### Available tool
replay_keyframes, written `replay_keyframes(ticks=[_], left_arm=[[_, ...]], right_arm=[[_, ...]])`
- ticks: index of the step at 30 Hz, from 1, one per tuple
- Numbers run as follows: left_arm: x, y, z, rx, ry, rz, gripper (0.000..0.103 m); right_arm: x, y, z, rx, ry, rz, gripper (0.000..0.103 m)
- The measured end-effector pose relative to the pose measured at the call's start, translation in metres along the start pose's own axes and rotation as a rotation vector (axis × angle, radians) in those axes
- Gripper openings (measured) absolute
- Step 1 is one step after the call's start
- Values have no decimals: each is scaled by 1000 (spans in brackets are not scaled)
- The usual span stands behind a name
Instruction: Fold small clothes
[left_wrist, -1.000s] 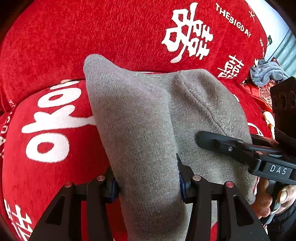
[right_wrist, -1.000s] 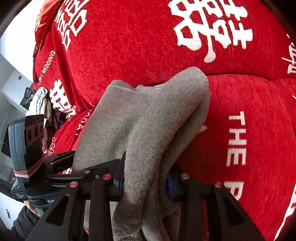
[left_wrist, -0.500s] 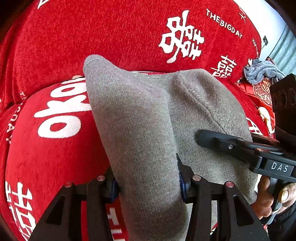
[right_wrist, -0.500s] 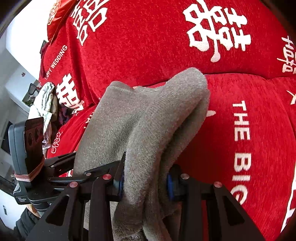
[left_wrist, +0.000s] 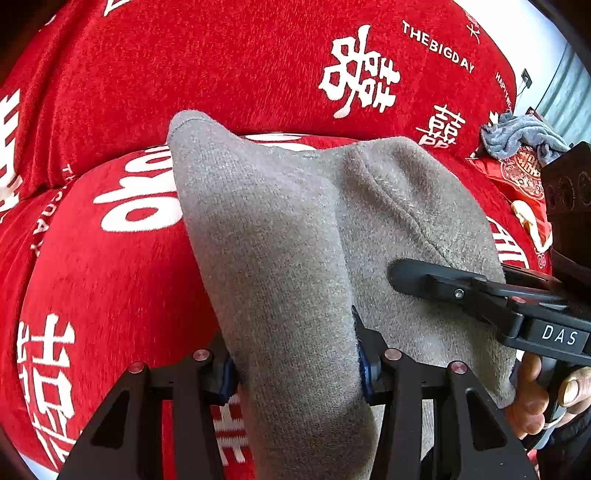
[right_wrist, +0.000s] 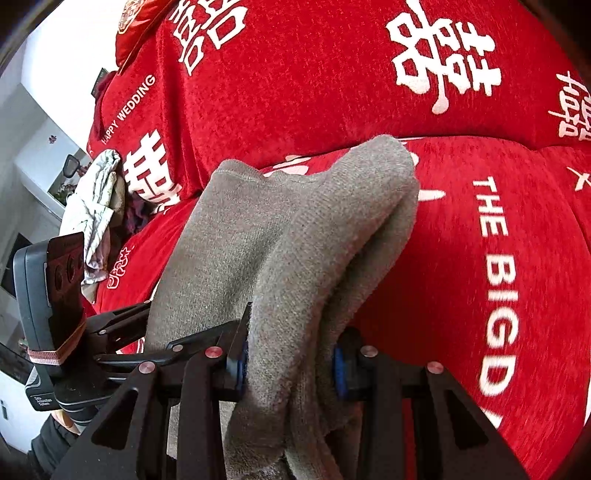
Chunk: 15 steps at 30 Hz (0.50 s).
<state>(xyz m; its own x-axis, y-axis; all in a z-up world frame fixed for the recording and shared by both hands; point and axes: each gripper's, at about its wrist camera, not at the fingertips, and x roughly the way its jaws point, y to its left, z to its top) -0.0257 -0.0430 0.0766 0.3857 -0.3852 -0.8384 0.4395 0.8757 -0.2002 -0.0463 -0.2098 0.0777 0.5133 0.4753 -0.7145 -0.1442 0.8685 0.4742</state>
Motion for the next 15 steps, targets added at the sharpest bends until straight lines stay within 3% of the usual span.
replay_keyframes(ticks=[15], left_arm=[[-23, 1, -49, -3, -54, 11, 50]], right_arm=[[-14, 35, -42, -52, -50, -34, 37]])
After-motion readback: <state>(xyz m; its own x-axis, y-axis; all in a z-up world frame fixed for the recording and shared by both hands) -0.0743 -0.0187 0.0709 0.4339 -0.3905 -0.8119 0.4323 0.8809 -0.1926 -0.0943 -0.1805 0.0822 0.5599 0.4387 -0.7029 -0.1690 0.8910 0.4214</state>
